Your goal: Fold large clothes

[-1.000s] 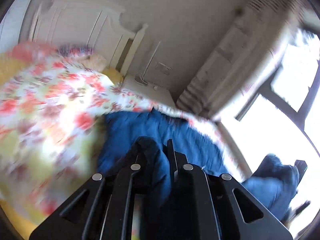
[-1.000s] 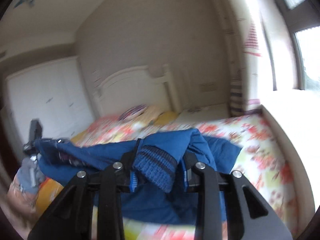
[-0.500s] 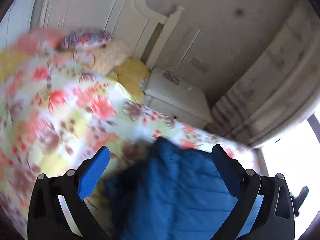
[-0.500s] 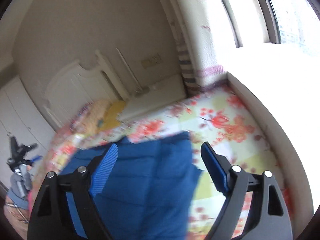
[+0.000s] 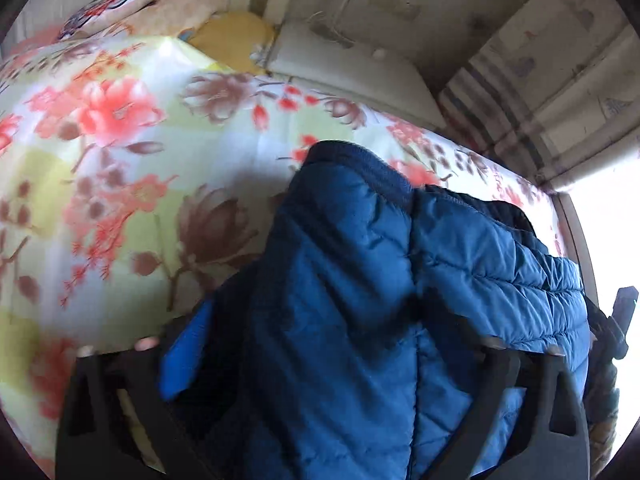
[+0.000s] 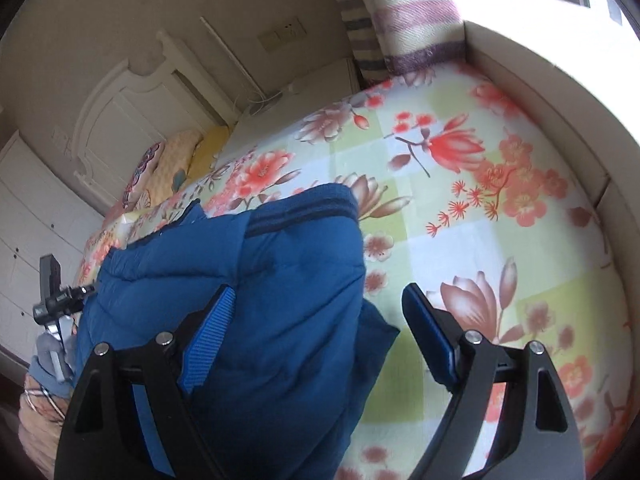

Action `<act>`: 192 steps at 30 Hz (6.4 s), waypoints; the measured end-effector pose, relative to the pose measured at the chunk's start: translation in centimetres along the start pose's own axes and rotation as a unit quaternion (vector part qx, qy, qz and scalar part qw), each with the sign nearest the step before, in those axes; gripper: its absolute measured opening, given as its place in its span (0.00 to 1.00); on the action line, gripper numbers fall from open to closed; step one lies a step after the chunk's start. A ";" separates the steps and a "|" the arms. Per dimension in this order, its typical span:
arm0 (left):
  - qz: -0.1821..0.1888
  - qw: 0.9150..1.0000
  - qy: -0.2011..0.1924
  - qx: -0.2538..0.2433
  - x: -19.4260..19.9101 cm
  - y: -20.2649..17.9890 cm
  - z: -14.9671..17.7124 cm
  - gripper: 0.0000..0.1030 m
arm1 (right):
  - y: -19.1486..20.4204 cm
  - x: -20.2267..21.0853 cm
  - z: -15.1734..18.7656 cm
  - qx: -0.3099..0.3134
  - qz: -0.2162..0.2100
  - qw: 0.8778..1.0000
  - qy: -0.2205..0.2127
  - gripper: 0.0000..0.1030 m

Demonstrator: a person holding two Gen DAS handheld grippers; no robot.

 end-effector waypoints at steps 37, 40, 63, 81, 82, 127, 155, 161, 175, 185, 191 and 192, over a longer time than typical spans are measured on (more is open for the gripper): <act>0.012 0.999 -0.044 -0.016 -0.1 1.0 -3.5 0.22 | 6.9 1.8 -0.7 0.097 0.029 0.990 -0.094 0.07; 0.027 0.993 -0.113 -0.024 4.1 0.1 -2.7 0.17 | 7.9 3.4 -0.5 0.118 0.031 0.986 -0.117 0.05; -0.071 0.971 -0.225 -0.037 10.4 -1.8 -2.7 0.96 | 16.1 3.7 -3.2 0.166 0.094 0.972 -0.135 0.78; -0.117 0.984 -0.041 -0.129 -5.4 -9.9 -0.7 0.96 | 23.5 -11.4 2.9 0.274 0.112 0.955 0.020 0.87; -0.117 0.984 -0.045 -0.129 -5.5 -9.9 -0.7 0.96 | 23.4 -11.4 3.4 0.274 0.111 0.955 0.017 0.87; -0.029 0.989 -0.097 -0.108 13.2 -0.3 23.9 0.37 | 10.1 12.0 22.2 0.286 0.041 0.956 -0.045 0.31; -0.193 0.948 -0.195 -0.159 18.2 -11.8 13.7 0.94 | 24.3 14.2 12.7 0.257 0.054 0.957 -0.125 0.90; -0.261 0.948 -0.098 -0.154 6.2 -9.5 10.6 0.94 | 25.8 1.3 14.4 0.305 0.115 0.945 -0.003 0.20; -0.162 0.981 -0.084 -0.063 3.7 -5.3 11.6 0.96 | 25.6 0.1 15.9 0.279 0.094 0.956 -0.009 0.62; -0.135 0.986 -0.080 -0.047 3.6 -4.8 11.6 0.96 | 30.3 -4.1 20.0 0.359 0.080 0.929 0.052 0.52; -0.131 0.987 -0.081 -0.044 3.6 -4.7 11.5 0.96 | 24.4 3.2 13.8 0.277 0.140 0.949 -0.063 0.63; -0.130 0.987 -0.081 -0.044 3.6 -4.7 11.5 0.96 | 22.4 3.8 12.8 0.252 0.151 0.953 -0.068 0.63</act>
Point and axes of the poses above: each gripper's, at about its wrist camera, not at the fingertips, and x roughly against the way its jaws point, y to its left, z to its underside, the point moved 6 cm from there along -x, roughly the way its jaws point, and after that the axes turned 4 degrees about -x, right-handed, at the moved point
